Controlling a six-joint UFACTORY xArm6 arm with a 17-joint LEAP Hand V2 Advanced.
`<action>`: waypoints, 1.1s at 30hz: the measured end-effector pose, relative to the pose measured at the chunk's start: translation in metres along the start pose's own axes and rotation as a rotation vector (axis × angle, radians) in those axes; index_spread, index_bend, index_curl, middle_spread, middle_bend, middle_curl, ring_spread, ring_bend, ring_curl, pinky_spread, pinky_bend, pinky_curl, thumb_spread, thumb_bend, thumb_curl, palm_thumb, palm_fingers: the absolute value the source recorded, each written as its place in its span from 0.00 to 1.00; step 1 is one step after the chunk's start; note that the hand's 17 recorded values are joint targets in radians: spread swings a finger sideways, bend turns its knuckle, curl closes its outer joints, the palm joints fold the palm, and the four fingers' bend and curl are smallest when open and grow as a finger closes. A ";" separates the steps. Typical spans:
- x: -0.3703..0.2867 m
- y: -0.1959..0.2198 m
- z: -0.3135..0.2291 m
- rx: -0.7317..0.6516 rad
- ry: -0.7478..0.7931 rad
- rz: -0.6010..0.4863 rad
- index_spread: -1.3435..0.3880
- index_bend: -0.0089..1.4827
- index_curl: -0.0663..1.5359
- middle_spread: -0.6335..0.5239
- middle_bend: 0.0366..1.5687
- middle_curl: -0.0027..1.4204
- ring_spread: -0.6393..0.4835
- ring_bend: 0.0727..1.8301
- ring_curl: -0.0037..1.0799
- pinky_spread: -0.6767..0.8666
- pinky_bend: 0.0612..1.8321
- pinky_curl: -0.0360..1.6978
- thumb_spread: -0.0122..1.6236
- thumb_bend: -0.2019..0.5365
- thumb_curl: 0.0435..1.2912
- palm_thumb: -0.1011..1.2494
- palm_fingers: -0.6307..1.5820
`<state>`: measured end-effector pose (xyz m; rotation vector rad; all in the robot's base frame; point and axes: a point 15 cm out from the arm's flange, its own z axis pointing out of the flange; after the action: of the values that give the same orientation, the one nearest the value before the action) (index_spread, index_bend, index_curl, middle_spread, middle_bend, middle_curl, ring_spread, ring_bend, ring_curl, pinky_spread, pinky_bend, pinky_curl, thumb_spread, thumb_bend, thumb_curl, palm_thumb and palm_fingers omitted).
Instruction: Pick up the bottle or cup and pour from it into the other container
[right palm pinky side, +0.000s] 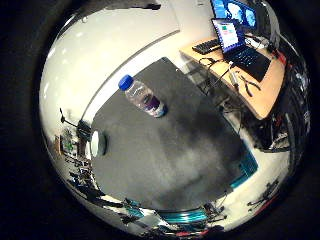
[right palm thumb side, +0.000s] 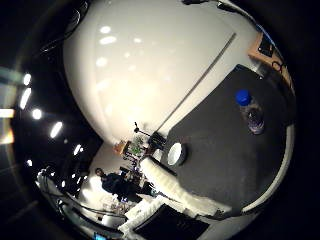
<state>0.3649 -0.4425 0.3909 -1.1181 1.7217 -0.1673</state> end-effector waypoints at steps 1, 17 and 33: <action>0.006 -0.001 0.001 0.006 -0.011 0.007 0.63 0.11 0.22 0.56 0.18 0.25 0.72 0.20 0.21 0.72 0.40 0.02 0.64 0.24 0.19 0.33 0.39; 0.087 0.026 0.030 0.060 -0.144 0.112 0.64 0.12 0.23 0.57 0.18 0.25 0.72 0.20 0.21 0.72 0.40 0.02 0.66 0.24 0.19 0.35 0.38; 0.111 0.033 0.086 0.044 -0.154 0.156 0.64 0.12 0.23 0.57 0.18 0.25 0.72 0.21 0.20 0.72 0.37 0.02 0.67 0.24 0.19 0.36 0.39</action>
<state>0.4099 -0.4734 0.2577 -0.9357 1.6511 -0.0206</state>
